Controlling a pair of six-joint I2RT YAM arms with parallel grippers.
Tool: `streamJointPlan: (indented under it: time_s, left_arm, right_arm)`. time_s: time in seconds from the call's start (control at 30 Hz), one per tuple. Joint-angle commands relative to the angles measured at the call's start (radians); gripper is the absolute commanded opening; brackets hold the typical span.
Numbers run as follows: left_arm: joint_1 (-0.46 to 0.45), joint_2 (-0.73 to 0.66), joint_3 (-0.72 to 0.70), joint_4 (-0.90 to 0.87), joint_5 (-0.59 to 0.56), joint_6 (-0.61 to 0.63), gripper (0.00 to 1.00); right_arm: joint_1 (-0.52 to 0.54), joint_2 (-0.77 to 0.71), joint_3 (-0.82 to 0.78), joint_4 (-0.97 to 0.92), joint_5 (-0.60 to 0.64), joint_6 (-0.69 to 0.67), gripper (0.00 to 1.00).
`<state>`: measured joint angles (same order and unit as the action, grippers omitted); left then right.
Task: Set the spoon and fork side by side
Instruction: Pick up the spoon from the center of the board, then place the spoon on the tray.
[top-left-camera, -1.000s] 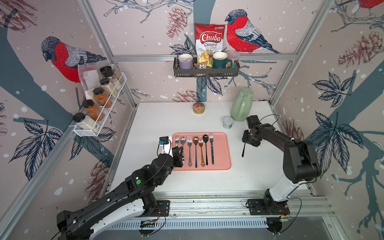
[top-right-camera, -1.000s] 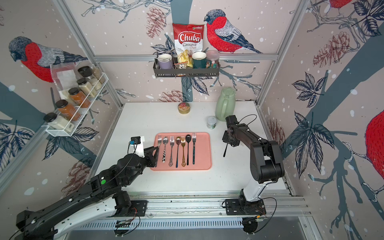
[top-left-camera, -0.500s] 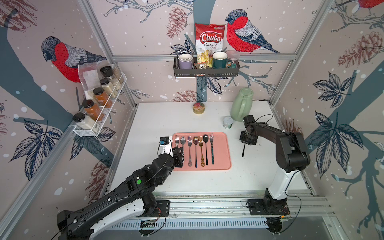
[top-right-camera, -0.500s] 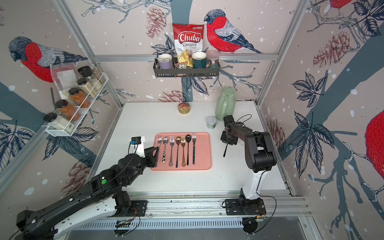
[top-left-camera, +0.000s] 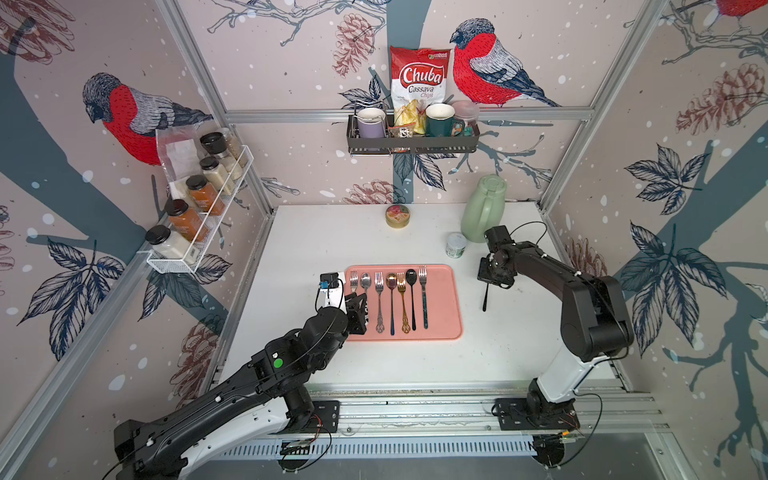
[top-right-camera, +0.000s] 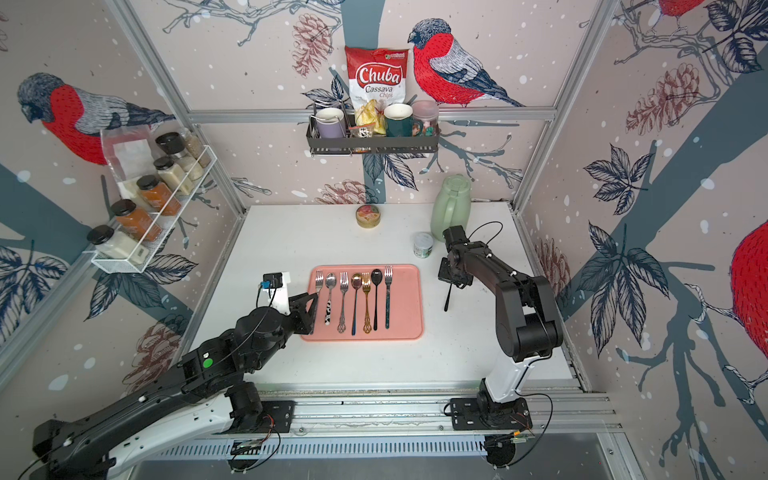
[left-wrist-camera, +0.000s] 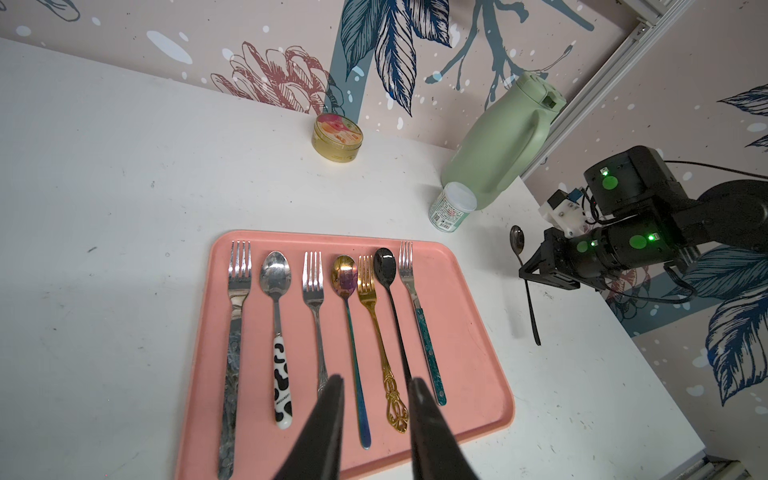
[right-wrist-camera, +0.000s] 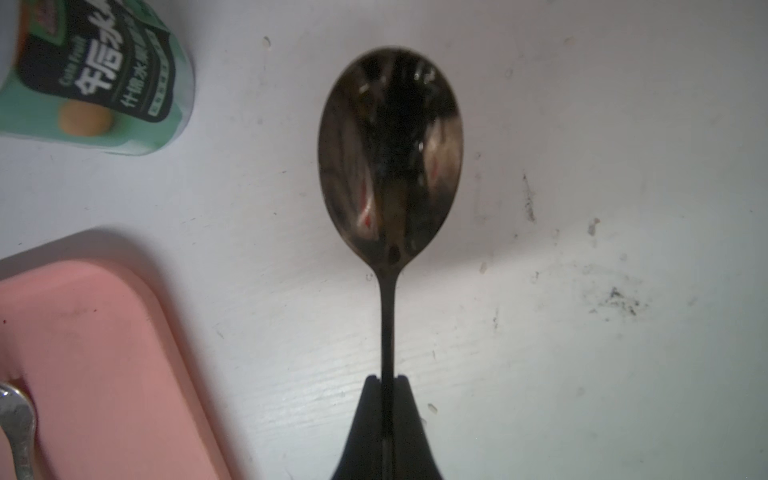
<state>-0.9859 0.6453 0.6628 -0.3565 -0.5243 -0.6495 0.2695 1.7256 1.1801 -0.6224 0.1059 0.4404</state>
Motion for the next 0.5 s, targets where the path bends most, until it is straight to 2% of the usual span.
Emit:
streamJointPlan:
  time_s: [0.0, 0.17, 0.47]
  left_arm:
    - [-0.002, -0.004, 0.011, -0.016, -0.006, 0.012, 0.29]
    - [-0.002, -0.009, 0.013, -0.024, -0.008, 0.012, 0.29]
    - [-0.002, -0.022, 0.007, -0.031, 0.006, -0.001, 0.29]
  right_arm:
    - [0.041, -0.045, 0.021, -0.068, 0.027, -0.022, 0.0]
    - [0.191, -0.07, 0.09, -0.116, 0.042, -0.004, 0.02]
    - [0.414, 0.076, 0.176, -0.161, 0.073, 0.084, 0.06]
